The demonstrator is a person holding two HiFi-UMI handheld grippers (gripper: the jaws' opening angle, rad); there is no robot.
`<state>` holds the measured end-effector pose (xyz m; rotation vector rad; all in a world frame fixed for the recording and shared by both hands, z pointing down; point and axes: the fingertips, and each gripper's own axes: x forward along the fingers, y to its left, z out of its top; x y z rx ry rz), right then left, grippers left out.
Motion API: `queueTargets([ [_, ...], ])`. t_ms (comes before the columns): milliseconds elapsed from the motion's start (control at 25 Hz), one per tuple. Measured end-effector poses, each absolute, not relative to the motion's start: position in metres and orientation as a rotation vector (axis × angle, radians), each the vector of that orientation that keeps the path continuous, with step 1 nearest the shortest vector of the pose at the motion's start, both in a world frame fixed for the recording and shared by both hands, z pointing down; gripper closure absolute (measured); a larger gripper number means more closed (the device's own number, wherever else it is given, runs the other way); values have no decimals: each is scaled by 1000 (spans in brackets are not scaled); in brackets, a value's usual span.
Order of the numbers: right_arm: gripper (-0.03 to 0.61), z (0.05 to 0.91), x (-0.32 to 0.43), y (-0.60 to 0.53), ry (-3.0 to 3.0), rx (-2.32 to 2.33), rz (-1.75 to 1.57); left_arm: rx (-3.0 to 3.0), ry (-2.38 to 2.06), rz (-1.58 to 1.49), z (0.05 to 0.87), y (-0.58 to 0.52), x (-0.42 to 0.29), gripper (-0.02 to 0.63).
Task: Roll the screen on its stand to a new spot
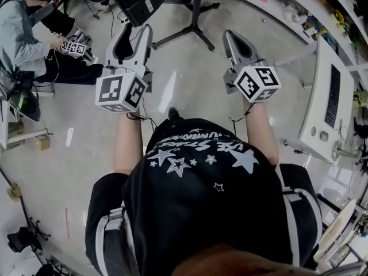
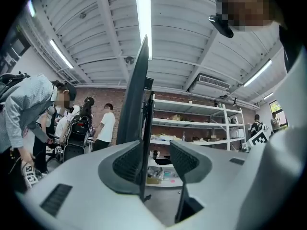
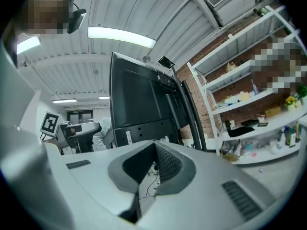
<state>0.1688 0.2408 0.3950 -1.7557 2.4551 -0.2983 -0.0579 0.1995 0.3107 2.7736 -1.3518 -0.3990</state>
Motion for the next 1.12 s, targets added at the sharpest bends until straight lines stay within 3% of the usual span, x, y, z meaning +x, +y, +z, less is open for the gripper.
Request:
queueTargets([
  [160, 572, 394, 172, 257, 2463, -1740, -293, 2764, -1321, -379, 316, 222, -50, 411],
  [400, 572, 402, 180, 288, 2481, -1707, -337, 2730, -1362, -321, 324, 260, -42, 548],
  [560, 572, 413, 186, 310, 2505, -1682, -366, 2738, -1370, -281, 333, 290, -32, 601],
  [1120, 572, 424, 190, 353, 2574, -1629, -382, 2754, -1356, -226, 347, 343, -15, 603],
])
